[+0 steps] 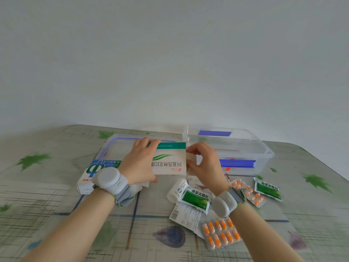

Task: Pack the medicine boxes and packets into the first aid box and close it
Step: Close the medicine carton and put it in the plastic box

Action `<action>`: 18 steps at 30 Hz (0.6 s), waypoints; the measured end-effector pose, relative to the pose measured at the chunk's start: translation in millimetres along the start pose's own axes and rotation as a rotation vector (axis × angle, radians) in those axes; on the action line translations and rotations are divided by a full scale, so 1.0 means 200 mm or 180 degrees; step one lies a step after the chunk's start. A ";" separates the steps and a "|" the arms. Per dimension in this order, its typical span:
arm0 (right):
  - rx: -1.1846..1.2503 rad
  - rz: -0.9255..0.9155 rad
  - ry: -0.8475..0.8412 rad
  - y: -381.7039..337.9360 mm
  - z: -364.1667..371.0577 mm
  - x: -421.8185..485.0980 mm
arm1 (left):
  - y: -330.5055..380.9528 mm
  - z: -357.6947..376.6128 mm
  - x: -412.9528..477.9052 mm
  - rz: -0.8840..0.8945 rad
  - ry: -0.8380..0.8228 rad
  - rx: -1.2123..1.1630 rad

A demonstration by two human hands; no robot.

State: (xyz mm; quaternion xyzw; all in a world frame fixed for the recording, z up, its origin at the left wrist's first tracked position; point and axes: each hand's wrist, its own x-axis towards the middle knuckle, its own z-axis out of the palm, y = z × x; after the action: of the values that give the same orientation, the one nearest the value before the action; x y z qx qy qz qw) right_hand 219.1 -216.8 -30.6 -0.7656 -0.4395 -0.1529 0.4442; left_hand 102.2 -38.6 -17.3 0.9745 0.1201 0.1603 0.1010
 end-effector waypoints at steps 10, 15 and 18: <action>0.0113 -0.0344 -0.0316 0.05 -0.07 -0.05 | 0.02 0.01 0.03 -0.0469 0.0116 -0.0072; 0.0108 -0.0285 -0.0410 0.06 -0.07 -0.08 | 0.05 0.01 0.02 -0.0562 0.0024 -0.0046; 0.0162 -0.0148 -0.0101 0.07 -0.06 -0.10 | 0.10 0.03 0.02 -0.0556 -0.0041 -0.0033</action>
State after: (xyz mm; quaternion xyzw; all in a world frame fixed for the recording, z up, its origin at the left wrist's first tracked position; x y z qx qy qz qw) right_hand 220.5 -240.4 -43.7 -0.7460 -0.4679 -0.1398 0.4528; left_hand 111.4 -57.5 -16.9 0.9608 0.2031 0.1452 0.1204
